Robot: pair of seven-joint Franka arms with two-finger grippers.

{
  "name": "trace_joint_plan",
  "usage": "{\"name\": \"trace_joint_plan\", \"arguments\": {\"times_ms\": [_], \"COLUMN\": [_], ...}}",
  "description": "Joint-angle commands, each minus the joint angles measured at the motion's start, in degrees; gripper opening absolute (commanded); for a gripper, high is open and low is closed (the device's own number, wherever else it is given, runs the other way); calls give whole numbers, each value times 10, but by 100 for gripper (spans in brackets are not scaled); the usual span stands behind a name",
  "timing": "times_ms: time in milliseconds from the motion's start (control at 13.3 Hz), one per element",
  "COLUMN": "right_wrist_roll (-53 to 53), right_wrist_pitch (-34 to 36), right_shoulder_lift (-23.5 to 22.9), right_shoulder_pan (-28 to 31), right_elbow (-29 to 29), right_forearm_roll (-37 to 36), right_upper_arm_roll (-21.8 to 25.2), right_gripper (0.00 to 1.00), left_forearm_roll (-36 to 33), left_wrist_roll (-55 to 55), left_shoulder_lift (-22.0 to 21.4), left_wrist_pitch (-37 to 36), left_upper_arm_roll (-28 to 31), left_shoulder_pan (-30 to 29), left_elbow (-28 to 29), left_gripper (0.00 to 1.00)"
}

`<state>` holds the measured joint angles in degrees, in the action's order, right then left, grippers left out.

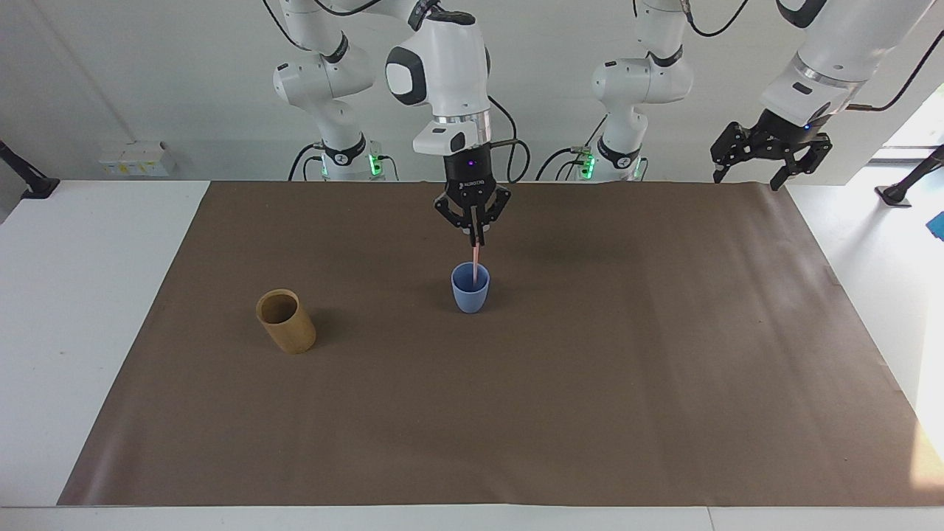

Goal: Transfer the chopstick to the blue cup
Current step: 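Carry the pink straw over the blue cup with the right gripper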

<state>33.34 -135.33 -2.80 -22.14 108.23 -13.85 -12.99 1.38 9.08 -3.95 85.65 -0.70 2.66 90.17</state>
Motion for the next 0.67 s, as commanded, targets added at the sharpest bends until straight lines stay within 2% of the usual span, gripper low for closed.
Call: {"name": "trace_joint_plan", "arguments": {"times_ms": [0,75,300,375,600], "right_wrist_roll": [17,17,18,18,33], "right_wrist_pitch": [-18,-14,-10,-10,-2], "right_shoulder_lift": [16,16,14,6,-6], "right_shoulder_pan": [14,15,20,24,30], "right_elbow": [28,28,26,18,-4], "right_forearm_roll": [-14,-14,-12,-11,-4], "right_upper_arm_roll": [-3,-3,-3,-3,-2], "right_gripper": [11,31,43,53,100], "left_forearm_roll": [1,1,2,2,2], "left_wrist_roll": [6,6,4,7,6], "left_shoulder_lift": [-13,-13,-13,-13,-13], "left_wrist_pitch": [0,0,-1,-1,-1], "left_upper_arm_roll": [-5,-5,-5,-5,-5], "left_shoulder_pan": [-10,-10,-6,-4,-10], "left_elbow": [12,12,12,12,12], "left_gripper": [100,100,100,100,100]}}
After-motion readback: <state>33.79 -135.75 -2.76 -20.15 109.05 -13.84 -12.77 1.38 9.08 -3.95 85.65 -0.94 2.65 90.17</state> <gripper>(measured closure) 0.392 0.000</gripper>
